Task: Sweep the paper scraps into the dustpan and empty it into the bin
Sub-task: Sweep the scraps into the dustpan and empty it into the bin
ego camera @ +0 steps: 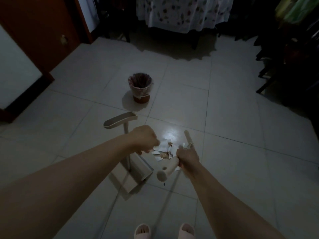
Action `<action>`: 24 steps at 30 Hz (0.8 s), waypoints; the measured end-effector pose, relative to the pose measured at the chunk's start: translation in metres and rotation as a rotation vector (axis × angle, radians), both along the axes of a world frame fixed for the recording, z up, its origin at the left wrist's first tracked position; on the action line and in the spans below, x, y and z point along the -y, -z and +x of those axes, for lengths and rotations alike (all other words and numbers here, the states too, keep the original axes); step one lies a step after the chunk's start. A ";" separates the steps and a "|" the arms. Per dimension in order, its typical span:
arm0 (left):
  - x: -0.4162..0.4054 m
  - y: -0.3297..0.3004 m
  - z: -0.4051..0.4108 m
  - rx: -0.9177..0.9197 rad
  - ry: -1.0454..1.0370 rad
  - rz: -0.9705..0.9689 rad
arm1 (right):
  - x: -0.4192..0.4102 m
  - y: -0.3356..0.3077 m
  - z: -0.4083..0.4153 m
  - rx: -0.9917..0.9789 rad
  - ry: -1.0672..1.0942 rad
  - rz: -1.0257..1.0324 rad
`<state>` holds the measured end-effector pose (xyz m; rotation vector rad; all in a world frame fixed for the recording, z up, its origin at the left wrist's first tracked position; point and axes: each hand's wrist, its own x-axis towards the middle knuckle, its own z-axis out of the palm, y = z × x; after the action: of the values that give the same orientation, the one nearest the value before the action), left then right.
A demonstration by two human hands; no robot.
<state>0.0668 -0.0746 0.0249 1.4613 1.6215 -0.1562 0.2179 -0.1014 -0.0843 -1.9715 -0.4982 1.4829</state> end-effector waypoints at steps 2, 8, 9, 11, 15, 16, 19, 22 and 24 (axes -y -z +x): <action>-0.005 0.000 -0.011 -0.068 0.006 0.170 | 0.000 -0.004 0.003 0.055 0.001 0.001; -0.036 0.022 -0.028 -0.394 0.078 0.571 | -0.007 -0.001 0.024 0.077 -0.102 -0.043; -0.040 0.024 -0.028 -0.486 0.105 0.586 | -0.007 0.001 0.030 0.095 -0.095 -0.067; -0.049 0.030 -0.032 -0.618 0.130 0.507 | -0.007 0.005 0.043 0.125 -0.104 -0.114; -0.063 0.048 -0.041 -0.628 0.057 0.267 | -0.005 0.016 0.070 0.178 -0.137 -0.181; -0.065 0.054 -0.043 -0.621 0.065 0.227 | -0.005 0.017 0.074 0.202 -0.134 -0.208; -0.065 0.064 -0.044 -0.617 0.069 0.202 | -0.007 0.030 0.086 0.267 -0.146 -0.242; -0.066 0.064 -0.038 -0.648 0.113 0.251 | -0.011 0.031 0.091 0.272 -0.178 -0.250; -0.068 0.062 -0.032 -0.661 0.134 0.270 | -0.015 0.031 0.093 0.259 -0.197 -0.247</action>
<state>0.0350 -0.0068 -0.0375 1.8489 2.1262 -0.5630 0.3107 -0.0867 -0.1149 -2.3861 -0.6630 1.4709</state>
